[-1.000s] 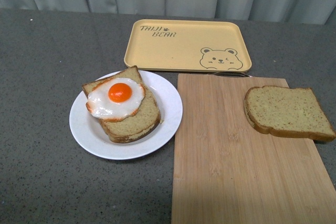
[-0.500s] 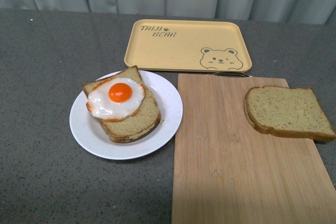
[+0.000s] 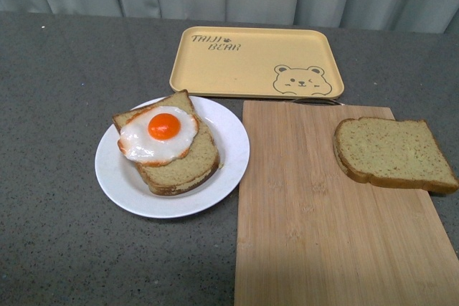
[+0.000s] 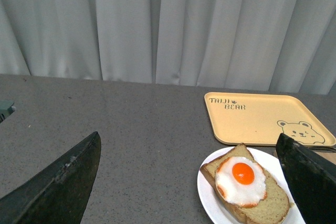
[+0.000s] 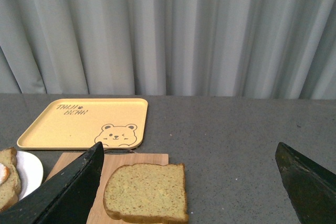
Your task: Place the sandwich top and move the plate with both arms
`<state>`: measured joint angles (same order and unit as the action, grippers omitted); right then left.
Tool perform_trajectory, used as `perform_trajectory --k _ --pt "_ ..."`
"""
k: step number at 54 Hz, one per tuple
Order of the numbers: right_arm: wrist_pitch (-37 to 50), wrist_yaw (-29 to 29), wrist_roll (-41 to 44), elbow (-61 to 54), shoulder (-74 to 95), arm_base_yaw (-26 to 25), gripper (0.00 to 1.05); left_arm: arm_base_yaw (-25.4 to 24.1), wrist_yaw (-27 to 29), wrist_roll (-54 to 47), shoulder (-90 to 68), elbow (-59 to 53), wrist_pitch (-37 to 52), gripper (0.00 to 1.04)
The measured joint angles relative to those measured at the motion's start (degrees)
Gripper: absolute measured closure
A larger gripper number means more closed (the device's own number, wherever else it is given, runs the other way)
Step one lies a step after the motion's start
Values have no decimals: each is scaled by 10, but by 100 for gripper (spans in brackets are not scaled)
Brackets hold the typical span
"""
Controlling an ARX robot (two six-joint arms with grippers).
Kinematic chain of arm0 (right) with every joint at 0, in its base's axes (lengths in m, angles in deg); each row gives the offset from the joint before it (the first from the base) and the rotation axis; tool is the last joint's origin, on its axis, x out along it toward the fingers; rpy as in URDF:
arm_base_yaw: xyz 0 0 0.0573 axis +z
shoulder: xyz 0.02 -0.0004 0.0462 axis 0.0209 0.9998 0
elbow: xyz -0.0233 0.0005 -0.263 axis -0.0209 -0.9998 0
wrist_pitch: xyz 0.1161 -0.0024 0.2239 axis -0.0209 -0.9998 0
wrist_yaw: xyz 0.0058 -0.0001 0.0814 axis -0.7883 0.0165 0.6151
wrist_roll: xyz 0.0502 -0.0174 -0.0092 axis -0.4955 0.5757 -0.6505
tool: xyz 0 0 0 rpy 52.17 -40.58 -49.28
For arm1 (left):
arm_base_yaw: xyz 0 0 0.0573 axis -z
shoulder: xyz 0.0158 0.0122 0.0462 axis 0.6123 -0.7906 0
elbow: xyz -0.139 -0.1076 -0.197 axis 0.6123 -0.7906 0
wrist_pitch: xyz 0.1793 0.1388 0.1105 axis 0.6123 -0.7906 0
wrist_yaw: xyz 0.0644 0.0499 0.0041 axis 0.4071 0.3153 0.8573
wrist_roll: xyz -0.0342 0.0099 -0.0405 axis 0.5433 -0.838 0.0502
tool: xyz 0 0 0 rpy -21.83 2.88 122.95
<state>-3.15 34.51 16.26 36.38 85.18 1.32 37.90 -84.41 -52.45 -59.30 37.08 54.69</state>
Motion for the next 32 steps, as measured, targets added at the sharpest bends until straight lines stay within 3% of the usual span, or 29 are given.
perform_trajectory --k 8,11,13,16,21,32 --pt "0 0 0 0 0 0 9 0 0 0 0 0 0 7" --pt "0 -72 33 1 11 19 9 0 0 0 0 0 0 7" --pt "1 -153 72 6 39 37 9 0 0 0 0 0 0 7" --pt "14 -195 108 9 85 31 9 0 0 0 1 0 0 7" --pt "69 -158 128 12 174 -11 9 0 0 0 1 0 0 7" --pt "223 -3 114 80 456 -115 9 0 0 0 1 0 0 7"
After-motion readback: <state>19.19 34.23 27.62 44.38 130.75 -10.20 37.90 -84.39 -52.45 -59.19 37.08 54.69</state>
